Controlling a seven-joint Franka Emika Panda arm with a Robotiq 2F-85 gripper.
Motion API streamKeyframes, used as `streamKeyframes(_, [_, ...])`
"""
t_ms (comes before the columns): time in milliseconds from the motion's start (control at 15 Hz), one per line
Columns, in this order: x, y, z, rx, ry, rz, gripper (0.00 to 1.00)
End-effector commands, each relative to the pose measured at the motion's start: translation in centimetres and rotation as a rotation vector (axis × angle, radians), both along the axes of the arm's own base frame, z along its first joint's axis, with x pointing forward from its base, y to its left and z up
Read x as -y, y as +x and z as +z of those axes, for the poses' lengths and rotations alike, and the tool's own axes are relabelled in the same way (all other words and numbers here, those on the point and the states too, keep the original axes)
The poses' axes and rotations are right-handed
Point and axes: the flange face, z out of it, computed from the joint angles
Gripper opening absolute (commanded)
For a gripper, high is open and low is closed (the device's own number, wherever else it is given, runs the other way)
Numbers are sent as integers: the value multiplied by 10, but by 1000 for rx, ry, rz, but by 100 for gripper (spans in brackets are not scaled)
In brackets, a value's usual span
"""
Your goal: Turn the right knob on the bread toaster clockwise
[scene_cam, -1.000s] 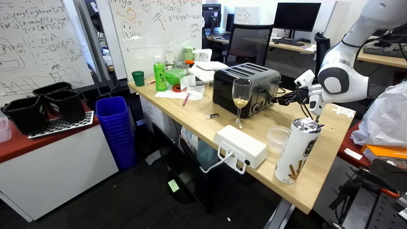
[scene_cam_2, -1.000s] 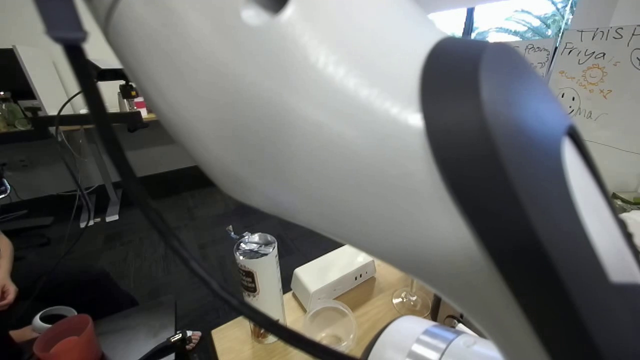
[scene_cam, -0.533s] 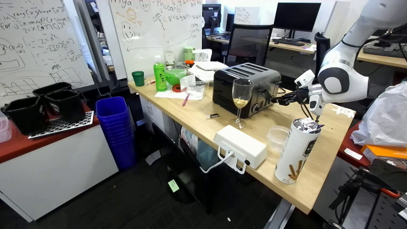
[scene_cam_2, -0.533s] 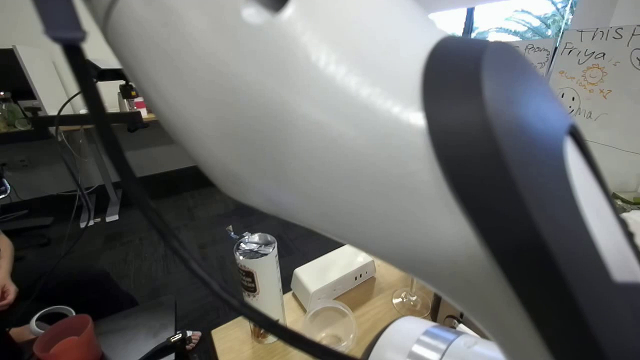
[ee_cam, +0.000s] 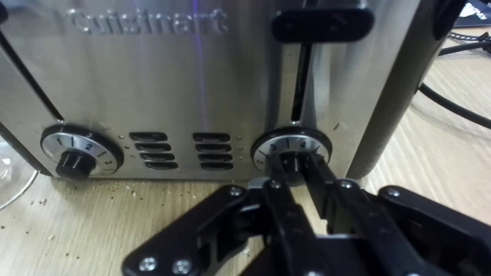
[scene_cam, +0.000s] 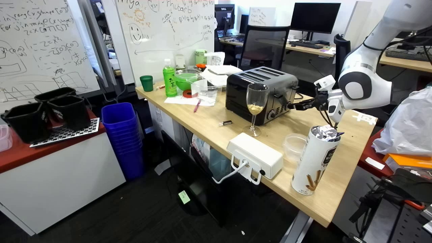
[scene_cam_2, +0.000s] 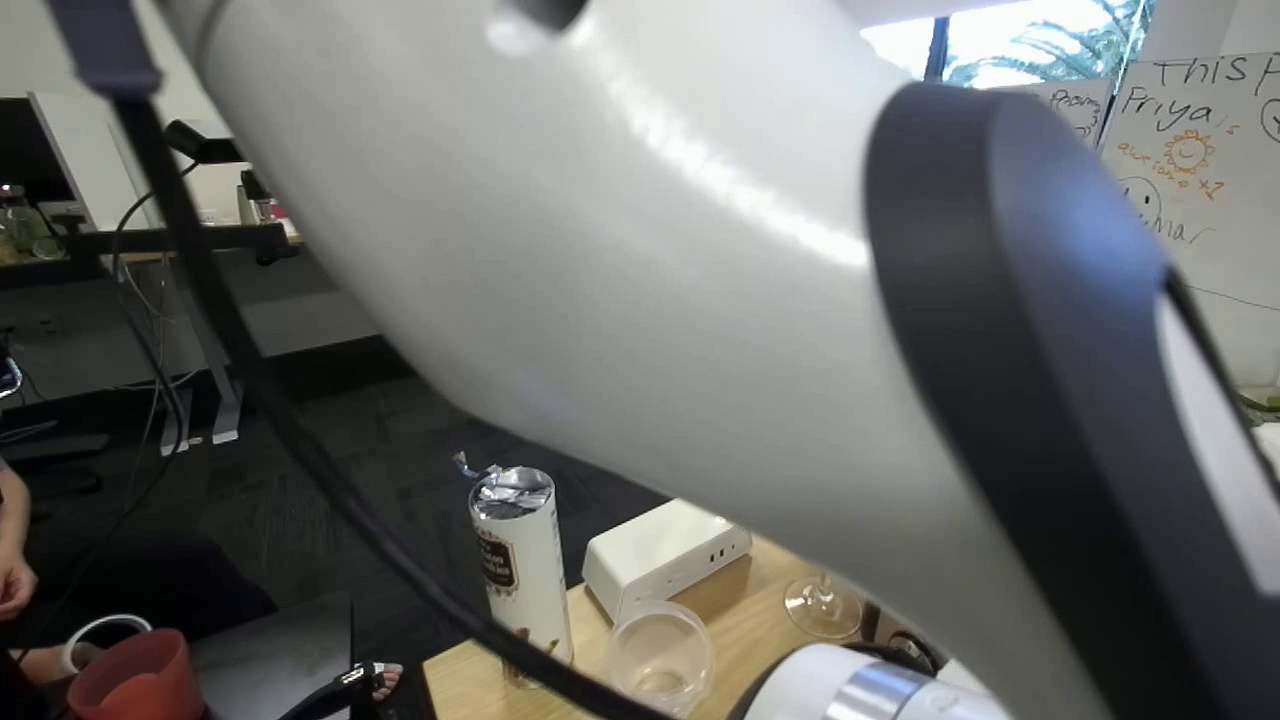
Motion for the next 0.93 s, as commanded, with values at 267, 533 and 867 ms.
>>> streamKeyframes(267, [-7, 14, -2, 72, 201, -25, 5])
streamKeyframes(533, [-6, 14, -6, 93, 282, -53, 5])
streamKeyframes(867, [-4, 10, -7, 81, 360, -104, 5])
